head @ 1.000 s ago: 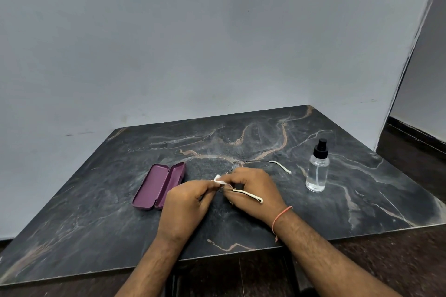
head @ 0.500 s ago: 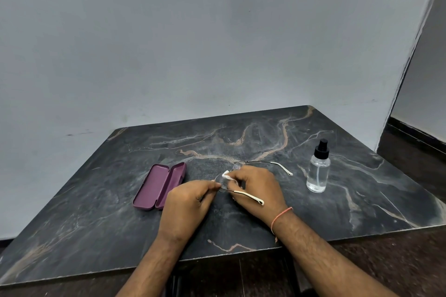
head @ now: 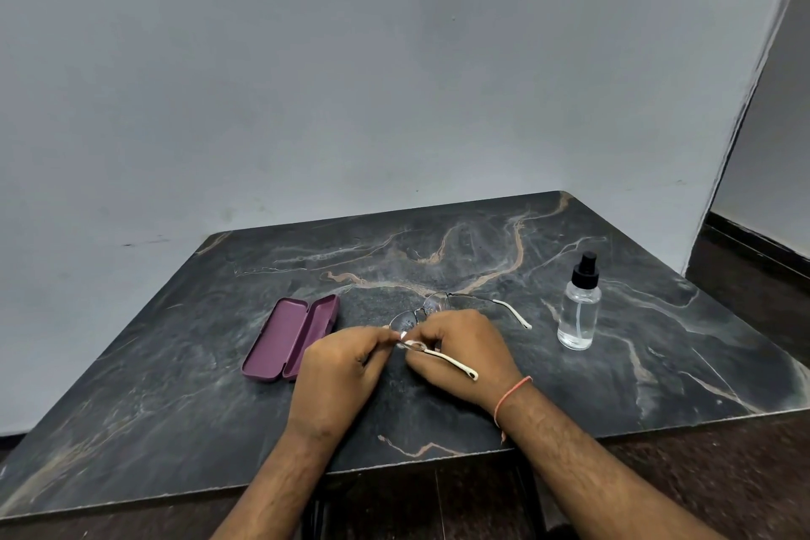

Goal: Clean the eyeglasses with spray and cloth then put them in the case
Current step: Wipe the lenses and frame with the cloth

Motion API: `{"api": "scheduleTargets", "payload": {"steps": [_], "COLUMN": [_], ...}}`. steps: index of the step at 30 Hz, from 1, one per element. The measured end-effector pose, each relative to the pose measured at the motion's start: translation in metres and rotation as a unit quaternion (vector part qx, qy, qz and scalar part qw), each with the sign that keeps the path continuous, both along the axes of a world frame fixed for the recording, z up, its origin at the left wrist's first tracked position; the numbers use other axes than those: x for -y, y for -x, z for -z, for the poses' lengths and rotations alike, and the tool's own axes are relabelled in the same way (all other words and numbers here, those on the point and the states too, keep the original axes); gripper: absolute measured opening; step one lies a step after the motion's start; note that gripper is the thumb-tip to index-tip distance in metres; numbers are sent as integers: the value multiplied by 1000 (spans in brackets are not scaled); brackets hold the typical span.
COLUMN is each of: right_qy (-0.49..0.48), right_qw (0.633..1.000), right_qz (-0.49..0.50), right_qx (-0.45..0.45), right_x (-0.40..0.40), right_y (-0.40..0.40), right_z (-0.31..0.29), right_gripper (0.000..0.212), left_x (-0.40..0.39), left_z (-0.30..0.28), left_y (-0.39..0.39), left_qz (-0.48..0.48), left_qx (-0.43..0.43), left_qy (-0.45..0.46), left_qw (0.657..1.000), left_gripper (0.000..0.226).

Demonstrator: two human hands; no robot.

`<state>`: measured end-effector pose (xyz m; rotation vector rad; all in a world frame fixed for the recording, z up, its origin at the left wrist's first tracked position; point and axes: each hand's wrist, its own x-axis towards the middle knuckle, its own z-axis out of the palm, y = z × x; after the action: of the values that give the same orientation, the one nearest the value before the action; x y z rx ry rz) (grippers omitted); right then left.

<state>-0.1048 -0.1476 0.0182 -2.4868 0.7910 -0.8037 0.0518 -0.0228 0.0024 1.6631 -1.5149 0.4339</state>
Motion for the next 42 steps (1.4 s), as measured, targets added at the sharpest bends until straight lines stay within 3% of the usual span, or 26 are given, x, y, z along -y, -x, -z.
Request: {"api": "scheduleTargets", "payload": {"steps": [3,8,12,16,19,23,26,36,39,42], "right_qy": [20,20,38,44,37,49,37,97,36,29], "right_qw": [1000,999,999,998,999,998,998,994,999,999], "right_qz": [8,20,6,45,16,32,38,41,1,34], "right_qx": [8,-23,-16,-19,-24,-16,-22,-8,37,16], "right_x": [1,2,0,3,1,3,3,8,5,4], "right_y": [-2,-2,-2,-5,-3,-5,-5,-8,-4,-5], "right_z": [-2,0,-1,2,3,2,4,9,5,5], "right_gripper": [46,29,42,37,37,44,34,30,31,34], "left_x": [0,0,-1,-2,-1,0,0,0,1,1], "left_z": [-1,-1,-2,-3,-3,-3,-2,0,0,1], "left_y": [0,1,2,3,3,2,2,1,0,-1], "left_qz": [3,-2,-6,-3,-6,-5,-6,0,-3,-2], "left_qx": [-4,-5,-9,-4,-12,-7,-10,-7,-11,-7], "left_qy": [2,-1,-4,-2,-5,0,0,-2,-9,-7], "left_qw": [1000,1000,1000,1000,1000,1000,1000,1000,1000,1000], "left_gripper": [21,21,21,21,23,22,23,19,22,21]}}
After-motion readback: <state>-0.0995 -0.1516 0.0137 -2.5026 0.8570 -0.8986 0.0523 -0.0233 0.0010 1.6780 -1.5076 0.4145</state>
